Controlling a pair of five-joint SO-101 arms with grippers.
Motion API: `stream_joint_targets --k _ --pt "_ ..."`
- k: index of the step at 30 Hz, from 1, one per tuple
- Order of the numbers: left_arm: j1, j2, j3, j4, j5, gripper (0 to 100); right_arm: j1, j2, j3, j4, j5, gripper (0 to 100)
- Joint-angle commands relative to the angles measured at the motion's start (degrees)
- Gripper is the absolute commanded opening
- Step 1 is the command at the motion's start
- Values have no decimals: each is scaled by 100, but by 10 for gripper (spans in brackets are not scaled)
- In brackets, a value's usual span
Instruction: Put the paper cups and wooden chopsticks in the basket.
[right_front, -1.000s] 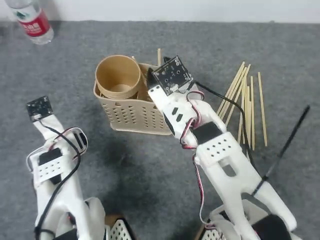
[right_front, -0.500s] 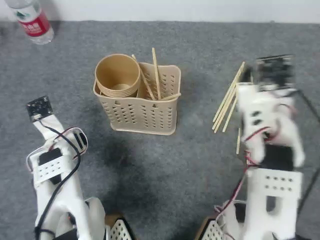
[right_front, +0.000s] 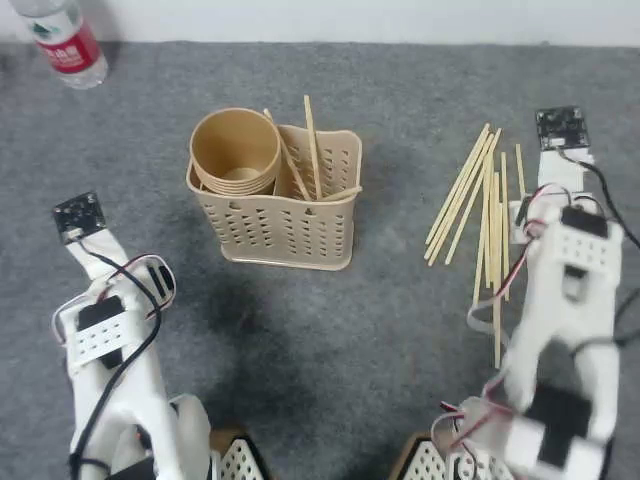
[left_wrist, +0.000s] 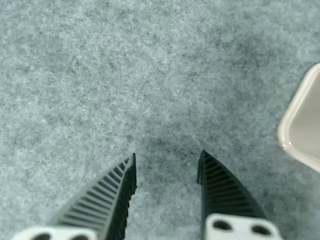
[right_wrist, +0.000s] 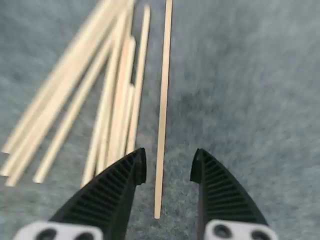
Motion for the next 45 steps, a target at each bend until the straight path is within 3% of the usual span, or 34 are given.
stream_joint_targets --k 1,7,13,24,28,31,36,45 --pt "26 -35 -22 -88 44 192 136 1103 -826 31 141 158" --pt "35 -35 -22 -88 44 192 101 2589 -1767 4 141 152" --pt "35 -35 -22 -105 44 192 92 3310 -2567 48 149 54" --pt "35 -35 -22 -105 44 192 -268 3943 -3279 48 633 125" --pt "35 -35 -22 -105 44 192 -233 4242 -3499 48 677 1" --pt "35 -35 -22 -105 44 192 -224 4356 -3552 57 985 5" --pt "35 -35 -22 -105 44 192 -110 4136 -3648 259 1011 6" --pt "35 -35 -22 -105 44 192 -207 1815 -4659 2413 598 6"
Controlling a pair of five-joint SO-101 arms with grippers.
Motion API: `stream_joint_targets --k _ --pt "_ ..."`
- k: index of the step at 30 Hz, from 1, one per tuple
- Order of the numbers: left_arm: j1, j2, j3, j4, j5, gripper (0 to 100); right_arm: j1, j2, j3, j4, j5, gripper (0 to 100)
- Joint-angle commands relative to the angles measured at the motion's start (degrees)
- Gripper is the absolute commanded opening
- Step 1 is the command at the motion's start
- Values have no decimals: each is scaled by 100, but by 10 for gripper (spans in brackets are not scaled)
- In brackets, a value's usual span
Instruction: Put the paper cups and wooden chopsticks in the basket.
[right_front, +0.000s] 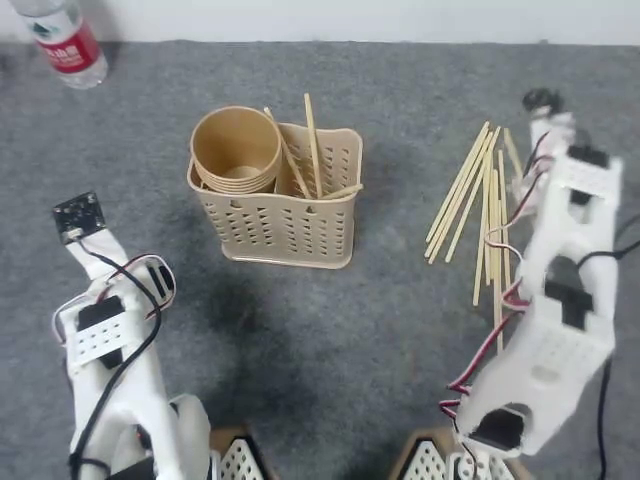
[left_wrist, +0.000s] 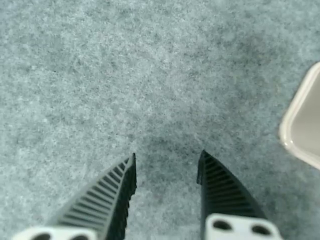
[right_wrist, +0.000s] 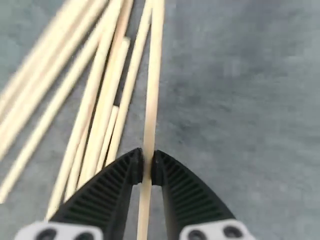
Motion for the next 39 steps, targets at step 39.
stream_joint_targets --k 39 --pt "35 -35 -31 -114 44 192 -5429 -4919 3253 -4330 -1556 6"
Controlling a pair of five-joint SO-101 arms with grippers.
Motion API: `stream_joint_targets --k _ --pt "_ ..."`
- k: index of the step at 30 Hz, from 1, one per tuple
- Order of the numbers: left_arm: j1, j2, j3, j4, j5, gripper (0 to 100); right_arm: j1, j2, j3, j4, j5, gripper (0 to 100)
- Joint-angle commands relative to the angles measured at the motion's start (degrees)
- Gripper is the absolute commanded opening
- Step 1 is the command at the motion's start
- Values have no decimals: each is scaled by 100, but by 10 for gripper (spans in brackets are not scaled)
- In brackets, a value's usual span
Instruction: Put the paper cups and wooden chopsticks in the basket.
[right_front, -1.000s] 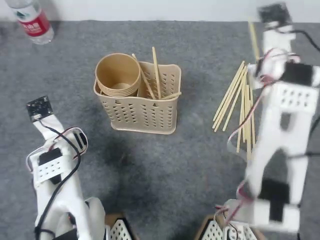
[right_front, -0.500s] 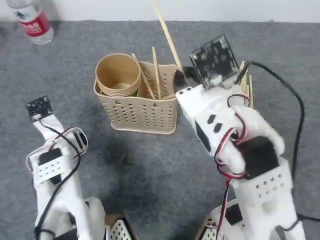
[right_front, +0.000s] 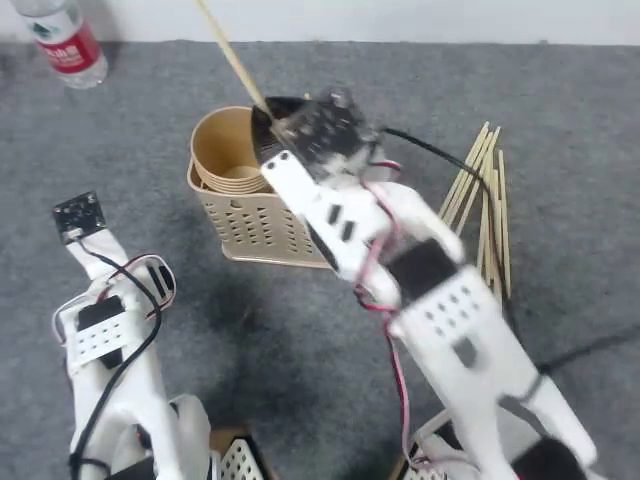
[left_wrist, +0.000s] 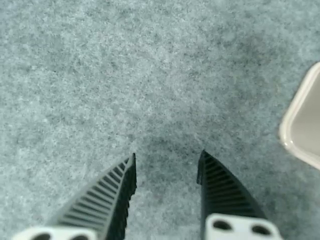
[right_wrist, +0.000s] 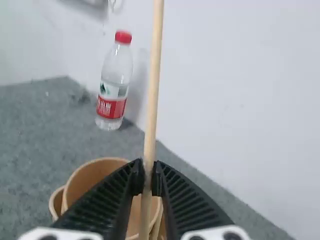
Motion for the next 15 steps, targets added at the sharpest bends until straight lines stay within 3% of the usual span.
stream_joint_targets --k 1,15 --pt "35 -35 -31 -114 44 192 101 101 79 -479 53 6" --pt "35 -35 -31 -114 44 192 620 22 993 -892 62 6"
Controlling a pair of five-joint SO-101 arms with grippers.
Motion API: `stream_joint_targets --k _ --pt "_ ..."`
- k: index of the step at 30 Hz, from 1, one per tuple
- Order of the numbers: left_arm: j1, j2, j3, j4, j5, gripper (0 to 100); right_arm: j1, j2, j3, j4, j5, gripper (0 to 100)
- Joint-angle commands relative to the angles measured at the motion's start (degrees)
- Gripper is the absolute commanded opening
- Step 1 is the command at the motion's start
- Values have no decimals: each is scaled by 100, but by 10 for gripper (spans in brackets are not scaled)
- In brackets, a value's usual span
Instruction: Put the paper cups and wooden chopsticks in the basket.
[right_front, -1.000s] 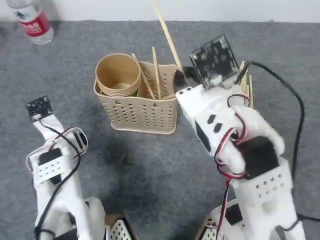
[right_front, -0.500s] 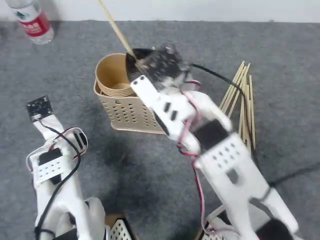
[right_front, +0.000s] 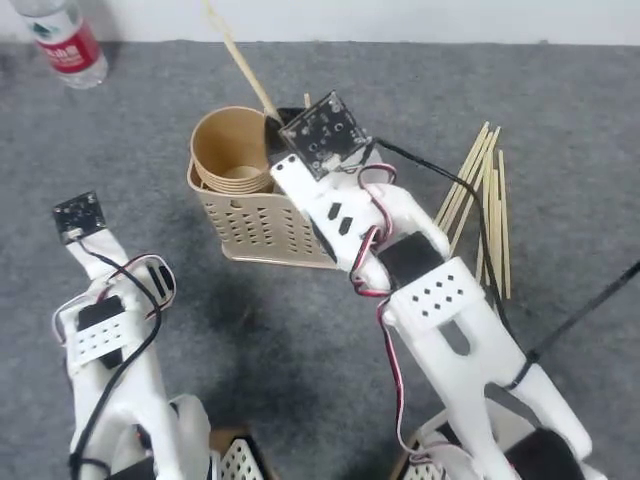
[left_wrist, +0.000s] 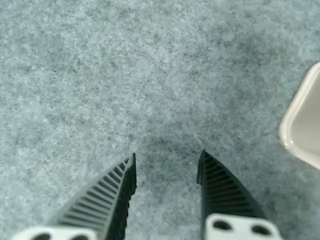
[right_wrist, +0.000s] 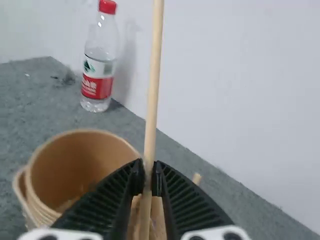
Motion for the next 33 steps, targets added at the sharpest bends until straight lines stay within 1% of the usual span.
stream_joint_targets --k 1,4,8,13,15,17,18,21,25,27,30,33 --pt "35 -35 -31 -114 44 192 286 -163 229 -92 53 6" --pt "35 -35 -31 -114 44 192 321 -391 844 -180 44 6" --pt "44 -35 -31 -114 44 192 180 -998 1635 -769 44 6" --pt "44 -35 -31 -114 44 192 180 -1543 1943 -875 79 9" --pt "44 -35 -31 -114 44 192 189 -1684 1969 -822 70 69" --pt "44 -35 -31 -114 44 192 180 -1815 1934 -549 44 178" --pt "44 -35 -31 -114 44 192 171 -1859 1873 -374 -53 208" --pt "44 -35 -31 -114 44 192 189 -1912 1477 268 -308 196" --pt "44 -35 -31 -114 44 192 198 -1947 923 1024 -299 195" --pt "44 -35 -31 -114 44 192 347 -1956 598 1455 -316 195" --pt "44 -35 -31 -114 44 192 954 -1956 -149 2325 -334 191" --pt "44 -35 -31 -114 44 192 1982 -1868 -818 3037 -343 191"
